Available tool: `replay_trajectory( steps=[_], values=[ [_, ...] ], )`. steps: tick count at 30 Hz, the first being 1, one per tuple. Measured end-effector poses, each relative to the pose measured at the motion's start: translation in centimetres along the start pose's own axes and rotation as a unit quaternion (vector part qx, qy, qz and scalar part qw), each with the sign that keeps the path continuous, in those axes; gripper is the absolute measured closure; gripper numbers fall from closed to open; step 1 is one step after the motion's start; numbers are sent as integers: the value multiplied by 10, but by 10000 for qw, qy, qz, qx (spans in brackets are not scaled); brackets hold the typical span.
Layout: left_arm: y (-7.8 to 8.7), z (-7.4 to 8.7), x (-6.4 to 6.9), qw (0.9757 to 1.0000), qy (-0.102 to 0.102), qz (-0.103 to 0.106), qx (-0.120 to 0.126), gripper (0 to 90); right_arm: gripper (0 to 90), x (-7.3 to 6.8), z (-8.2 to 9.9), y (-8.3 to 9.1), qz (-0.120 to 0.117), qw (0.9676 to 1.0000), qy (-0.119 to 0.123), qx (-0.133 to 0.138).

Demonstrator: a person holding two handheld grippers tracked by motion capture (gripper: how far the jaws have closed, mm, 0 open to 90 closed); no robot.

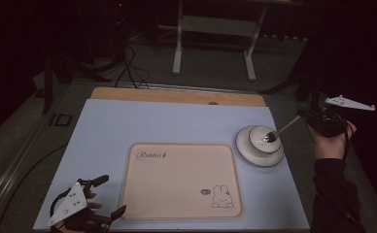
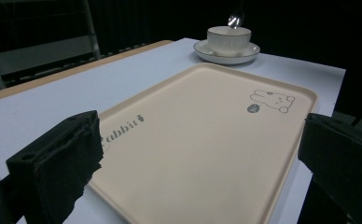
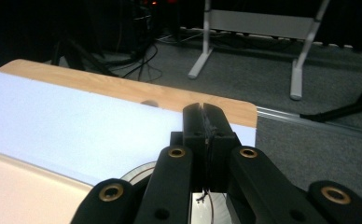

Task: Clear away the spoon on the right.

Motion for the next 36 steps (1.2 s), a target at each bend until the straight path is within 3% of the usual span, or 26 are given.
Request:
replay_trajectory(
  steps=[12,19,25,31,36],
  values=[
    [0,0,0,10000,-8,8,-2,0,895,-26,-10,3,-608,9967,521,-113],
    [0,0,0,10000,-5,9,-3,0,895,-47,-11,1,-1034,9910,833,-147],
    [0,0,1,10000,-5,14,-8,0,895,-59,-10,-1,-1242,9871,993,-164],
    [0,0,1,10000,-5,19,-6,0,895,-78,-10,0,-1641,9776,1314,-71],
    [0,0,1,10000,-8,21,-6,0,895,-91,-8,2,-1919,9708,1442,-2]
  ],
)
Point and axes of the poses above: each handheld gripper's, and its own axes: y roughly backward along the jaws, z roughly out of its underside, x roughly to its right, the point moved 8 cm from there along -y, roughly forward along the jaws, and after that the axes turned 3 degrees about -x, right-handed, at the moved point
